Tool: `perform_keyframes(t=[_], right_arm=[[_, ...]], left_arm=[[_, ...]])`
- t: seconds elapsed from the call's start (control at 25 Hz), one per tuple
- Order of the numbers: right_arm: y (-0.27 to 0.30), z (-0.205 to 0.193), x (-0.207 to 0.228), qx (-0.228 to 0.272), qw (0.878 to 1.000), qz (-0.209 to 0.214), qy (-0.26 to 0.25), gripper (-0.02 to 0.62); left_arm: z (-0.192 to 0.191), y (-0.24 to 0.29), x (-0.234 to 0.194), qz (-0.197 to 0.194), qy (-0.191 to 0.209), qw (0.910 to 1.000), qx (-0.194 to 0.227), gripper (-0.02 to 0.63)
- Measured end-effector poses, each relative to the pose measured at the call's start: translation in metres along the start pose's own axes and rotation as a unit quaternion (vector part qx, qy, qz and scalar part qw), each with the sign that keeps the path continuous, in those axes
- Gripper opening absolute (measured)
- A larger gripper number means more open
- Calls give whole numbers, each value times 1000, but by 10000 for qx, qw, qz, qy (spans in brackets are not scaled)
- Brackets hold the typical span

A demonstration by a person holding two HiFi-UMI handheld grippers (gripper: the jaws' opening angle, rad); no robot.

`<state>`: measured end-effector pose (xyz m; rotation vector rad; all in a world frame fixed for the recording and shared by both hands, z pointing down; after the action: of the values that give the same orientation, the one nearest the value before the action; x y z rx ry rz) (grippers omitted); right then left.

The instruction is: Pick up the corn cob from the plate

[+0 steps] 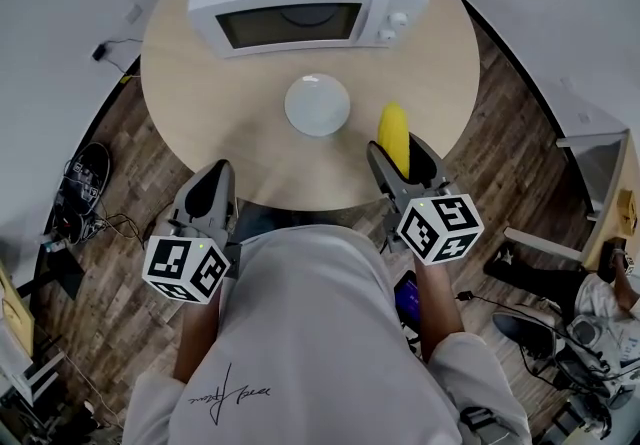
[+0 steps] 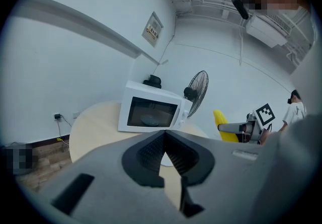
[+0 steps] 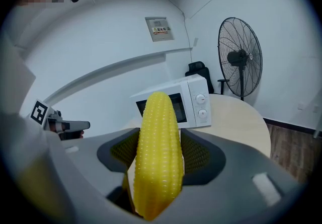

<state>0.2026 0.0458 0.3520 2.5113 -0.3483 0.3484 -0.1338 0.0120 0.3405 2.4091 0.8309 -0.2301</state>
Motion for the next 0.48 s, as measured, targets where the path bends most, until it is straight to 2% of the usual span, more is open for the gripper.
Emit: perform_keyframes(t=[0.28,0.48], right_arm=[[-2,2,-6,3,9997,78,-241,265],[-2,3,-9,7,9996,161,-246,265]], left_arm=[[6,-8,-1,38,49,9996,285,-6],[6,-7,-4,-18,11,9997,256,-6]])
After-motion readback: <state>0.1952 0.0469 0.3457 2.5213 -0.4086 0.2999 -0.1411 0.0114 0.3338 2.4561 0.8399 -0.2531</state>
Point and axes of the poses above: the fingertips, and each gripper's own axes: y forward along the fingers, x to its right, z out of its top, the point moved 10 cm from there along -y, backward along the fingers, and after that the axes turned 6 degrees about -x, right-handed, at the moved point
